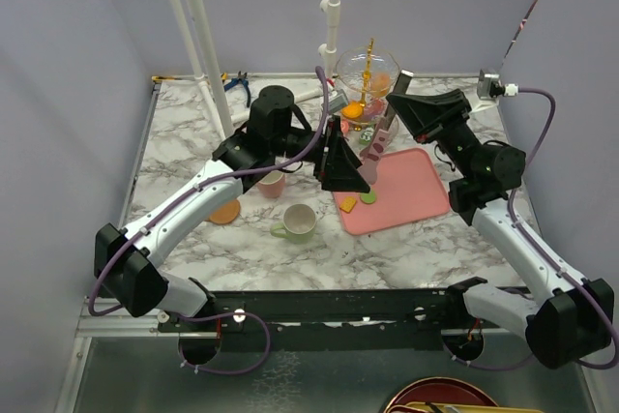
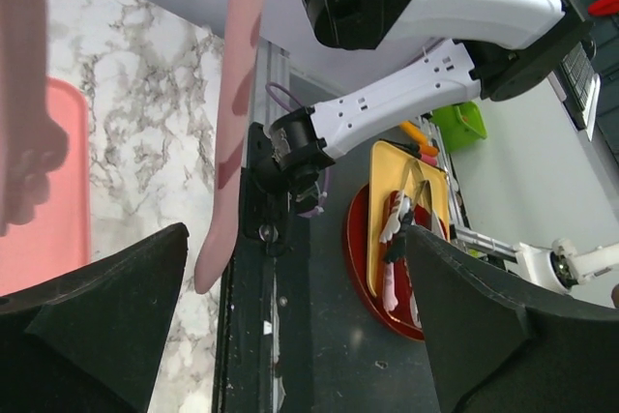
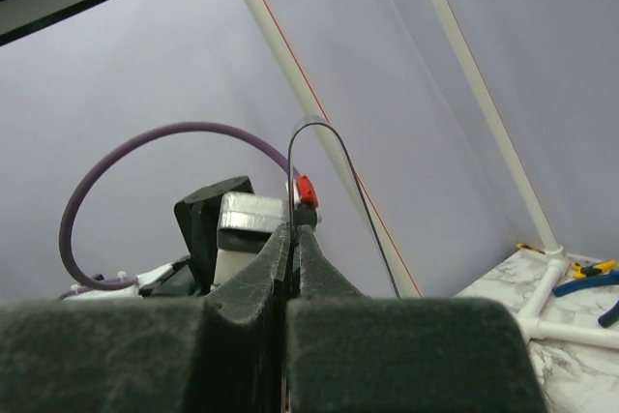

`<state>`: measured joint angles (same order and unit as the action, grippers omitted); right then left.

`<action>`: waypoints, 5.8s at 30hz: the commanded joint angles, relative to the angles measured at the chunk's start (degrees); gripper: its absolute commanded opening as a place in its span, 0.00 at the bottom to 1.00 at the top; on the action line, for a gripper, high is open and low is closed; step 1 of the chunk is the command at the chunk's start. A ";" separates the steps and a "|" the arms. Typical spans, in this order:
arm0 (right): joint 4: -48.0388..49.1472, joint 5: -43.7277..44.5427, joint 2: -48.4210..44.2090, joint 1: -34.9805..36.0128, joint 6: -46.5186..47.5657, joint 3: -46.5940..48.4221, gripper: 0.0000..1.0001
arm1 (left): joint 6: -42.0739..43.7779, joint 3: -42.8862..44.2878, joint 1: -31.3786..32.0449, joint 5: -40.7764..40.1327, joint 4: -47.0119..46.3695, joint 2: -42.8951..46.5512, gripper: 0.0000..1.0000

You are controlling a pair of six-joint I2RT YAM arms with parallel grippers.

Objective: Serve the afternoon tea
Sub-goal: Adjust the clamp, then pick up the desert from the tray.

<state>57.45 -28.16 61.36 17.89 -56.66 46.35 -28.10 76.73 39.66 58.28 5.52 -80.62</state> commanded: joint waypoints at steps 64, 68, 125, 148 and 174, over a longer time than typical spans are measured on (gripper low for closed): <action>-45.87 -41.92 3.01 -0.60 41.02 20.78 1.00 | 67.22 15.91 -1.48 -5.72 49.76 -0.89 0.00; -43.48 -42.94 2.99 0.35 41.44 19.36 1.00 | 67.38 16.06 -1.34 -5.99 49.76 -1.09 0.00; -61.29 -33.96 9.01 9.82 56.83 25.22 0.62 | 76.27 19.19 -0.46 -11.02 55.62 -1.69 0.00; -44.59 -0.62 -3.38 9.84 59.58 1.35 0.61 | 59.07 18.44 -1.55 -33.70 44.49 2.76 0.99; -20.27 14.17 15.66 10.04 59.12 -7.66 0.57 | 53.93 7.07 -22.52 -55.79 56.21 9.92 0.99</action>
<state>32.08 -15.64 73.65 27.66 2.15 36.97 23.88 88.62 22.24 8.99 59.20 -74.63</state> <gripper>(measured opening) 0.577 0.990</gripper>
